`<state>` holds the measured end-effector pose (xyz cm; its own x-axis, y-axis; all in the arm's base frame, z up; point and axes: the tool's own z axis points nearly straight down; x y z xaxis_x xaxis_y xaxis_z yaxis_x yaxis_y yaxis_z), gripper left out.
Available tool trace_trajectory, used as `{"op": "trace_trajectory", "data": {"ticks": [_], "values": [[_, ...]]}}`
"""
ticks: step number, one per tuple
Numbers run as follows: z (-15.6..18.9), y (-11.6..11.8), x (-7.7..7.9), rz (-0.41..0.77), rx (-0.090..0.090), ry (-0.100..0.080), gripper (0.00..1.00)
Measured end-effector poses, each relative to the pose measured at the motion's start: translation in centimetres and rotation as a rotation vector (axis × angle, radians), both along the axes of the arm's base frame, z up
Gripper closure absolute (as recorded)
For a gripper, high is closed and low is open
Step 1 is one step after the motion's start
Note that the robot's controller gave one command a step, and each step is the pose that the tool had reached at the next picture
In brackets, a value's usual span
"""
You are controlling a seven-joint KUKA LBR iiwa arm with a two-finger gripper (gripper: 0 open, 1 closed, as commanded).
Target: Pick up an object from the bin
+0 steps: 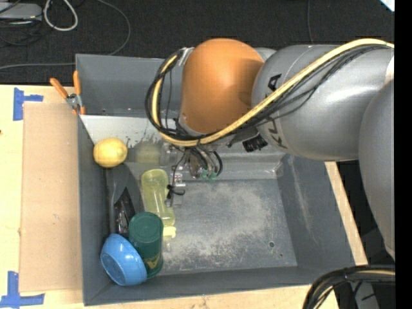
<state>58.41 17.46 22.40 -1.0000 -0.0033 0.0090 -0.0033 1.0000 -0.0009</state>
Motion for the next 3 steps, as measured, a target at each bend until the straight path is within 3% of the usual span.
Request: {"op": "trace_trajectory", "data": {"ticks": [1, 2, 3], "values": [[0.5, -0.2, 0.2, -0.006, 0.001, -0.007, 0.0], [-10.8, -1.3, 1.6, -0.327, -0.001, -0.006, 0.0], [-9.1, -0.5, 1.5, 0.336, 0.002, -0.01, 0.0]]}}
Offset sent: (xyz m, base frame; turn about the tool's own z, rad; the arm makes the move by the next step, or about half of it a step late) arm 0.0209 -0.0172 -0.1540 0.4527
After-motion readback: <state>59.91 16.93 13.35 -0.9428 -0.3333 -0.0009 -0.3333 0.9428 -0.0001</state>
